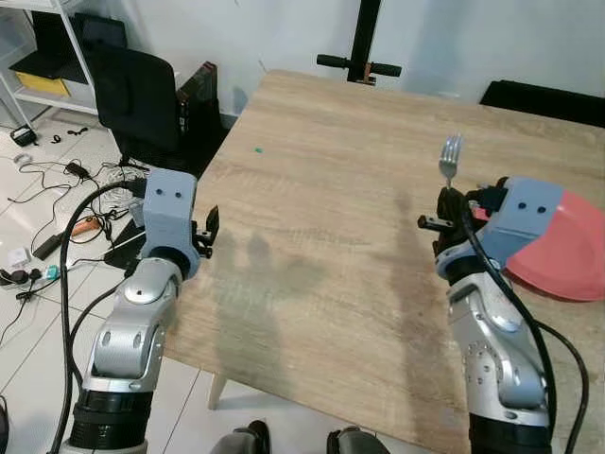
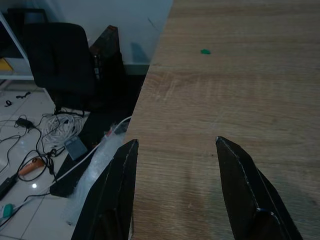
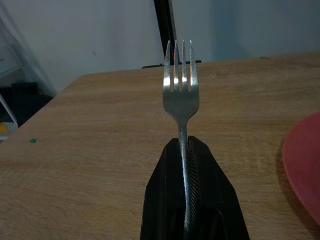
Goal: Setting the table
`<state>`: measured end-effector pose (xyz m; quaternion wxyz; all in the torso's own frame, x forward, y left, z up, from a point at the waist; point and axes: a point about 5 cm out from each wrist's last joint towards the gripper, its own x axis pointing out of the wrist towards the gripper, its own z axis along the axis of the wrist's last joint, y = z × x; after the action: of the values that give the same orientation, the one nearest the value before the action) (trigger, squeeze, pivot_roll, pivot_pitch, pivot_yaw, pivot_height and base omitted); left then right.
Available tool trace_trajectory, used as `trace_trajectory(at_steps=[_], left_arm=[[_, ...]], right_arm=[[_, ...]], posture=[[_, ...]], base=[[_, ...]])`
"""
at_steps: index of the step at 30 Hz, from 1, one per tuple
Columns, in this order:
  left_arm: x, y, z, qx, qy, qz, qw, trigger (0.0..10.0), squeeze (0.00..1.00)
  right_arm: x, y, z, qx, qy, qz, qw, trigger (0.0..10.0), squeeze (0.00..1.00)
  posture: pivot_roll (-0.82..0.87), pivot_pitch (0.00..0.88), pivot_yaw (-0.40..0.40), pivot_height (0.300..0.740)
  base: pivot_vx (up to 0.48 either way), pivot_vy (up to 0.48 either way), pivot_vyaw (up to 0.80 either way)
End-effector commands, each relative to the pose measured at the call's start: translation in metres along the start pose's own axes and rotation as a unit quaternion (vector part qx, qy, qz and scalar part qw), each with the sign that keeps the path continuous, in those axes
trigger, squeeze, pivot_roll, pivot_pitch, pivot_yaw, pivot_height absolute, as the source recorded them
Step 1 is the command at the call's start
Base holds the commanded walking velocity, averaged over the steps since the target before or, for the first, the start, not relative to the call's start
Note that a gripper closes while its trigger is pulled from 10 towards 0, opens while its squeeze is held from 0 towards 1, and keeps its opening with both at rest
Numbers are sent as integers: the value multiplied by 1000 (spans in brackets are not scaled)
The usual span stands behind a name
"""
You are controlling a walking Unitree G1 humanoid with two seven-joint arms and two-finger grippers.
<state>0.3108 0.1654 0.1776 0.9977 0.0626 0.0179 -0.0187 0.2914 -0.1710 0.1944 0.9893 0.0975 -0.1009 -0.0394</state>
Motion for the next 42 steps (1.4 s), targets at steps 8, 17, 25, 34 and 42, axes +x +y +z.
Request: trace_trajectory(at_steps=[8,17,25,34,42], left_arm=[[2,-2,-4,3,5,2,1000,10000,0],[2,-3,-4,3,2,2,1000,10000,0],[3,-2,-4,3,0,3,1000,10000,0],[3,-3,-4,3,-1,1,1000,10000,0],[3,-4,-3,1,-2,-1,1000,10000,0]], right_arm=[[-1,-1,-4,-4,4,-3,1000,10000,0],[-2,-2,-6,-7,4,-3,1000,10000,0],[-2,-2,-6,-8,4,-2,1000,10000,0],[-2,-2,-7,-8,4,-3,1000,10000,0],[-2,-2,-8,-9,5,-3,1000,10000,0]], posture=[[-124,53,61,740],[-124,54,63,740],[-124,54,63,740],[-122,53,64,740],[-122,53,65,740]], base=[[0,0,0],[0,0,0],[0,0,0],[-41,0,0],[-392,0,0]])
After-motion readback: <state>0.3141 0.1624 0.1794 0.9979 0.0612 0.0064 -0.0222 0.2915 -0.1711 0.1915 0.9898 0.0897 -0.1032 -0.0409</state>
